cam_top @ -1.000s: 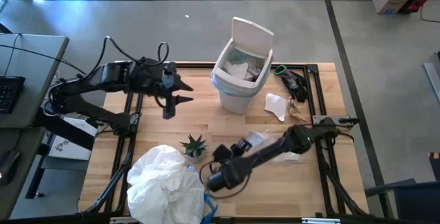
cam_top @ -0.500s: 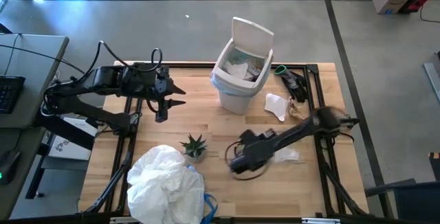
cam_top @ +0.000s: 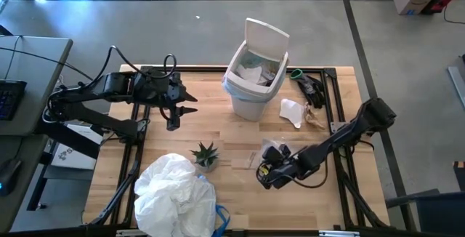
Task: Place trash/remove bag and relplace
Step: Put the transparent plastic into the trash bin
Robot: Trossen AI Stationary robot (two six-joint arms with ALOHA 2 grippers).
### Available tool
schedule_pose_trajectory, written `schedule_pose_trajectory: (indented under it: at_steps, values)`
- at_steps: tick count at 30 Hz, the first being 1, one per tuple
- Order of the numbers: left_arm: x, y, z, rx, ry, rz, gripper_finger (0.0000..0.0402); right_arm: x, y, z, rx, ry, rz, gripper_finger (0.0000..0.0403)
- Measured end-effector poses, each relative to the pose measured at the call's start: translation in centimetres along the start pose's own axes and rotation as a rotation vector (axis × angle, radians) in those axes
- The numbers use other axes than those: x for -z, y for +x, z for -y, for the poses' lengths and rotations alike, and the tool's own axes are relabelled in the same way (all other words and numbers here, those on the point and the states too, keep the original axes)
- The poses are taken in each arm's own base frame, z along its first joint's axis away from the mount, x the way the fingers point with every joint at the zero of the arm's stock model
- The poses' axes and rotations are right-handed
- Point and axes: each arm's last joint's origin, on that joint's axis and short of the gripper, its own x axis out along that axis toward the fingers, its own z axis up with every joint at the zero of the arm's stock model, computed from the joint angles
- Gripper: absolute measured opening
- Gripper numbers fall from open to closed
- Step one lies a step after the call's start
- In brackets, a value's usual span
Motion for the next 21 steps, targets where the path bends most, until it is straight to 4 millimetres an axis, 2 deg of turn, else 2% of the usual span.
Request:
schedule_pose_trajectory:
  at_steps: [7,12,21]
  values:
    - [0.0,0.0,0.0,0.003,-0.017,0.000,0.0140,1.3,3.6,-0.4,0.009,-0.214,0.000,0.0138]
    - [0.0,0.0,0.0,0.002,-0.034,-0.001,0.0140,1.4,5.5,-0.2,0.044,-0.315,-0.022,0.0138]
    - [0.0,0.0,0.0,0.002,-0.051,-0.001,0.0140,0.1,6.5,1.1,0.082,-0.361,-0.064,0.0138]
